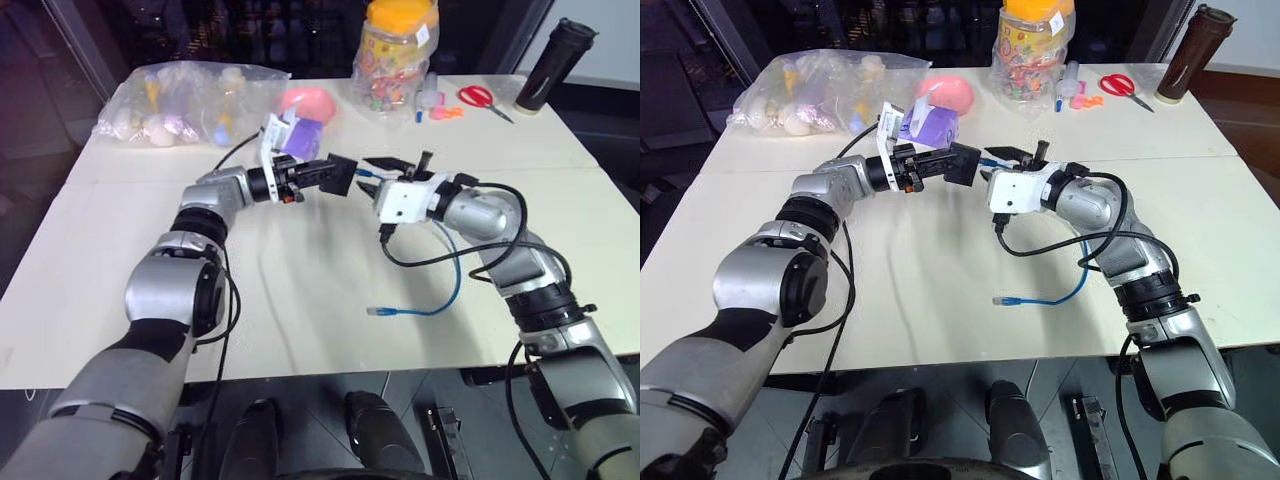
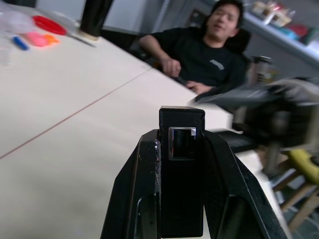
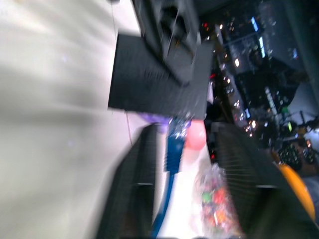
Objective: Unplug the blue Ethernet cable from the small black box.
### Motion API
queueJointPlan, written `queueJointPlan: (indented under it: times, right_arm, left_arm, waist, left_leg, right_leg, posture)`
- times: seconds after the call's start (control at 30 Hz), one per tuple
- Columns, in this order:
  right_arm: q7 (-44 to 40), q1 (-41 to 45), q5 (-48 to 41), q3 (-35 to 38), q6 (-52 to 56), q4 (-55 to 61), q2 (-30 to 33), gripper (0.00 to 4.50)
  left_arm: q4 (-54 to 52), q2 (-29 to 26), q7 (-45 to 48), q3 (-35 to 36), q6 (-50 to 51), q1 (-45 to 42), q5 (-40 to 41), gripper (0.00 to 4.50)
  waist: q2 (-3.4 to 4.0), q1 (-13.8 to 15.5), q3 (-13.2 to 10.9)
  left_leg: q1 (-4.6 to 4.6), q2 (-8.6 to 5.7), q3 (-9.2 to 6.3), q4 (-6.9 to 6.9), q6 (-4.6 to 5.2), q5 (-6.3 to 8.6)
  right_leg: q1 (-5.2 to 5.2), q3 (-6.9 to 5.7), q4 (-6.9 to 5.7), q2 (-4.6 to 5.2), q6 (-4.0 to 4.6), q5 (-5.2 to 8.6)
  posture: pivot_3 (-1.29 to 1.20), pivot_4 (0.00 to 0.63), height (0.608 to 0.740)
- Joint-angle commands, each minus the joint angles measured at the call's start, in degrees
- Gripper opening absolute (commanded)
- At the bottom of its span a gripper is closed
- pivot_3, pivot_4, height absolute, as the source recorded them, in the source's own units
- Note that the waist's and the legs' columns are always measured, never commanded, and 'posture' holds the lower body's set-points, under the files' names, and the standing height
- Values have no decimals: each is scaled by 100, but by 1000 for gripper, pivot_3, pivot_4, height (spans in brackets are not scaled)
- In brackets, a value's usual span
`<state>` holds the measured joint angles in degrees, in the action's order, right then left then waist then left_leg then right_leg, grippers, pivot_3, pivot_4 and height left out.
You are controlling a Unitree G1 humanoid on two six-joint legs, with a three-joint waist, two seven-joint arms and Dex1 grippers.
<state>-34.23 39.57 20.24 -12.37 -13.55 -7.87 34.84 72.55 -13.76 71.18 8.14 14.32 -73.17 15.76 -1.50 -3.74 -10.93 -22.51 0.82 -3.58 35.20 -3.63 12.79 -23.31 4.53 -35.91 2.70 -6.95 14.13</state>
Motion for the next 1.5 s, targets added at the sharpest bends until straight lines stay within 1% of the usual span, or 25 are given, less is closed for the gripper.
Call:
queueJointPlan:
  times: [0.03, 0.07, 0.1, 0.13, 0.17, 0.23, 0.27, 0.33, 0.4, 0.47, 0.67, 0.87, 0.97, 1.1, 1.13, 1.2, 1.4, 1.5]
  right_arm:
    - [20, -656, -484, 686, 973, 629, 31, 3982]
    - [93, -827, -746, 907, 1322, 870, -126, 4398]
    - [232, -1011, -1335, 1262, 1981, 1285, -494, 4398]
    - [493, -1173, -2370, 1730, 3001, 1856, -1080, 4398]
    - [789, -1305, -3588, 2141, 3900, 2412, -1676, 4398]
    - [1272, -1421, -5478, 2659, 5082, 3130, -2550, 4398]
    - [1354, -1450, -5924, 2745, 5362, 3329, -2727, 4398]
    - [1539, -1479, -6461, 2832, 5734, 3559, -2842, 4398]
    - [1898, -1500, -7044, 2901, 5850, 3572, -3138, 4398]
    - [2131, -1500, -7301, 2872, 5842, 3548, -3330, 4398]
    - [2296, -1409, -7423, 2723, 5746, 3390, -3264, 4398]
    - [2288, -1365, -7535, 2639, 5646, 3267, -3187, 4398]
    - [2266, -1358, -7567, 2572, 5571, 3212, -3174, 3593]
    - [2257, -1340, -7627, 2531, 5454, 3125, -3197, 1558]
    - [2256, -1324, -7647, 2531, 5409, 3088, -3221, 940]
    - [2247, -1287, -7660, 2514, 5321, 2997, -3262, 39]
    - [2191, -1251, -7652, 2326, 5225, 2794, -3311, 39]
    - [2181, -1237, -7810, 2339, 5197, 2745, -3365, 39]
  left_arm:
    - [-129, -132, -41, 324, 81, -4, 175, 484]
    - [-137, -151, -47, 399, 149, 8, 222, 484]
    - [-140, -173, -52, 545, 309, 10, 341, 484]
    - [-147, -187, -42, 751, 569, 0, 536, 484]
    - [-165, -208, 51, 967, 956, -16, 763, 484]
    - [-247, -229, 302, 1278, 1698, -27, 1138, 484]
    - [-321, -234, 423, 1343, 1954, -6, 1243, 484]
    - [-473, -227, 540, 1394, 2257, 53, 1356, 484]
    - [-760, -151, 744, 1293, 2590, 216, 1420, 484]
    - [-1136, -39, 880, 1158, 2888, 418, 1461, 484]
    - [-2105, 208, 651, 1143, 3588, 816, 1801, 484]
    - [-2539, 260, 427, 1154, 3866, 1019, 2045, 484]
    - [-2753, 273, 363, 1103, 3984, 1142, 2149, 484]
    - [-2994, 305, 272, 1046, 4088, 1274, 2252, 484]
    - [-3042, 313, 249, 1037, 4109, 1299, 2274, 484]
    - [-3117, 318, 205, 1019, 4141, 1339, 2324, 484]
    - [-3237, 310, 46, 987, 4163, 1412, 2445, 484]
    - [-3211, 282, -45, 1017, 4117, 1421, 2481, 484]
  waist:
    - [-1, 64, 1]
    - [-1, 84, 1]
    - [-2, 108, 0]
    - [-2, 110, 0]
    - [-2, 96, 0]
    - [0, 82, 0]
    - [1, 83, 0]
    - [1, 105, 0]
    - [-1, 124, 1]
    - [0, 129, 1]
    - [0, 110, 1]
    - [0, 108, 1]
    - [0, 111, 1]
    - [0, 116, 1]
    - [0, 120, 1]
    - [0, 118, 1]
    - [0, 112, 1]
    - [0, 116, 1]
  left_leg:
    - [-1, 0, -4, 0, 0, 0]
    - [-2, -1, -4, 0, 0, 0]
    - [-3, -1, -3, 1, 0, 0]
    - [-4, -1, -3, 1, 0, 0]
    - [-4, 1, -3, 1, 0, 0]
    - [0, 8, -8, -1, 0, 0]
    - [1, 11, -17, -1, 0, 0]
    - [1, 10, -22, 0, 0, 0]
    - [1, 7, -21, 5, 0, 0]
    - [9, 7, -21, 5, 0, 0]
    - [2, 7, -19, 1, 0, 0]
    - [4, 9, -19, -2, 0, 0]
    - [4, 9, -18, -1, 0, 0]
    - [2, 9, -18, -2, 0, 0]
    - [1, 8, -18, -1, 0, 0]
    - [1, 8, -18, -1, 0, 0]
    - [2, 8, -18, -2, 0, 0]
    - [1, 8, -18, -2, 0, 0]
  right_leg:
    - [3, -2, 1, 0, 0, 0]
    - [3, -2, 2, 0, -1, 0]
    - [2, -1, 2, 1, -1, 0]
    - [0, -1, 1, 0, -1, 0]
    - [-5, 0, -6, -1, 0, 0]
    - [-10, -1, -24, -7, 2, 0]
    - [-9, -8, -31, -10, 3, 0]
    - [-4, -15, -28, -8, 5, 0]
    - [5, -16, -21, -4, 7, -2]
    - [16, -16, -17, -1, 7, -2]
    - [5, -15, -15, -2, 7, -2]
    - [0, -14, -18, -5, 7, -1]
    - [1, -14, -17, -4, 7, -1]
    - [0, -14, -15, -4, 7, -1]
    - [0, -14, -14, -4, 7, -1]
    - [0, -14, -14, -3, 7, -1]
    - [0, -14, -14, -4, 7, -1]
    - [0, -14, -13, -4, 7, -1]
  posture:
    - [0, 150, 739]
    - [0, 150, 739]
    - [0, 150, 739]
    - [0, 150, 739]
    - [0, 150, 739]
    - [0, 150, 739]
    - [0, 150, 739]
    - [0, 150, 739]
    - [0, 150, 739]
    - [0, 150, 739]
    - [0, 150, 739]
    - [0, 150, 739]
    - [0, 150, 739]
    - [0, 150, 739]
    - [0, 150, 739]
    - [0, 150, 739]
    - [0, 150, 739]
    - [0, 150, 739]
